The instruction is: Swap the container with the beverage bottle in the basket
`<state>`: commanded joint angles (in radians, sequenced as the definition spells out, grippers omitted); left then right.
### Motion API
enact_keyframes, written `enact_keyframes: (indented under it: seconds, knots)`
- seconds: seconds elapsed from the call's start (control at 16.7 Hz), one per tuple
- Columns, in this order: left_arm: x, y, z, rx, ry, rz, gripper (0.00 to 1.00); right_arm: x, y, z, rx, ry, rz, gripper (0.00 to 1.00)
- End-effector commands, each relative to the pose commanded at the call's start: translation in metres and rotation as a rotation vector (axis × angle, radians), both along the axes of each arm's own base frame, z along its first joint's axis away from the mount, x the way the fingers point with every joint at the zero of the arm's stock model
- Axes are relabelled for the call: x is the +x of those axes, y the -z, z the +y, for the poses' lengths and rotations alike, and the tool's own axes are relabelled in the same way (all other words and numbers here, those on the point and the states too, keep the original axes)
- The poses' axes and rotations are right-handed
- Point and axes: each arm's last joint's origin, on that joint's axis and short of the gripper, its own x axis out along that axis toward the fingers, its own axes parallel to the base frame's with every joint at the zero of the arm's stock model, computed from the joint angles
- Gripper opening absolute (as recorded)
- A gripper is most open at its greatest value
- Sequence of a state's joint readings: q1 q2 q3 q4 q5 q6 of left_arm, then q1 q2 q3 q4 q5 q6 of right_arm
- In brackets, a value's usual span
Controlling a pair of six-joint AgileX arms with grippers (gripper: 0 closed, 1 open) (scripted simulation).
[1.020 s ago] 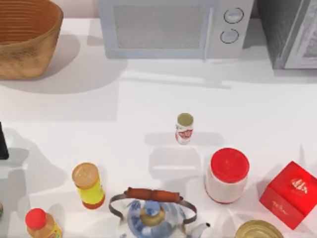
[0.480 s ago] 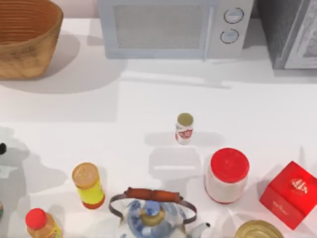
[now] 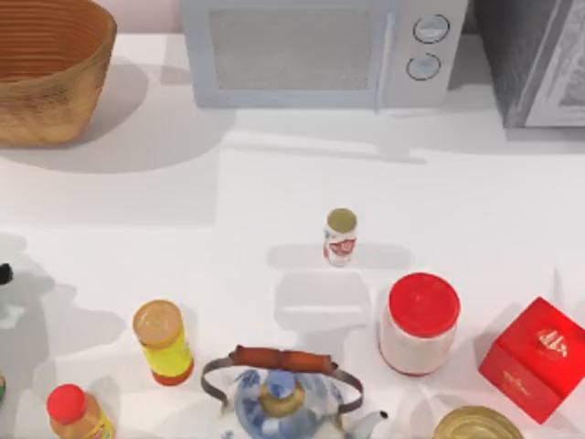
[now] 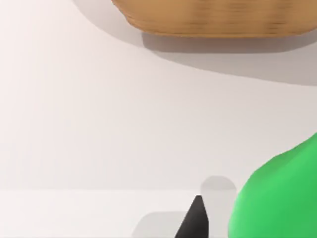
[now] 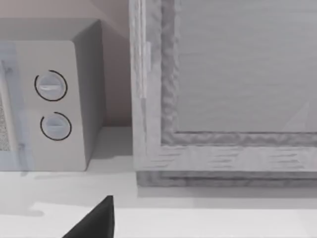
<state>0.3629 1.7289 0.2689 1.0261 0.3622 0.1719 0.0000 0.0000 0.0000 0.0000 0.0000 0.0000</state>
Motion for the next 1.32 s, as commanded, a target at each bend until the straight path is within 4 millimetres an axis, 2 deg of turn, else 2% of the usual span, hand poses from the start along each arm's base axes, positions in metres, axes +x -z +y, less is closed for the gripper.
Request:
enact_keyframes:
  seconds: [0.42, 0.66, 0.84, 1.08, 1.2, 1.32]
  knots:
    - [0.000, 0.000, 0.000, 0.001, 0.000, 0.001, 0.00, 0.000, 0.000, 0.000, 0.000, 0.000, 0.000, 1.00]
    - [0.021, -0.015, 0.014, 0.043, -0.039, -0.036, 0.00, 0.000, 0.000, 0.000, 0.000, 0.000, 0.000, 1.00]
    - [0.052, -0.044, 0.036, 0.088, -0.098, -0.081, 0.00, 0.000, 0.000, 0.000, 0.000, 0.000, 0.000, 1.00]
    - [0.098, -0.103, 0.060, 0.115, -0.168, -0.134, 0.00, 0.000, 0.000, 0.000, 0.000, 0.000, 0.000, 1.00]
    - [0.119, -0.137, 0.063, 0.109, -0.180, -0.147, 0.00, 0.000, 0.000, 0.000, 0.000, 0.000, 0.000, 1.00]
    - [0.138, -0.171, 0.057, 0.092, -0.171, -0.146, 0.00, 0.000, 0.000, 0.000, 0.000, 0.000, 0.000, 1.00]
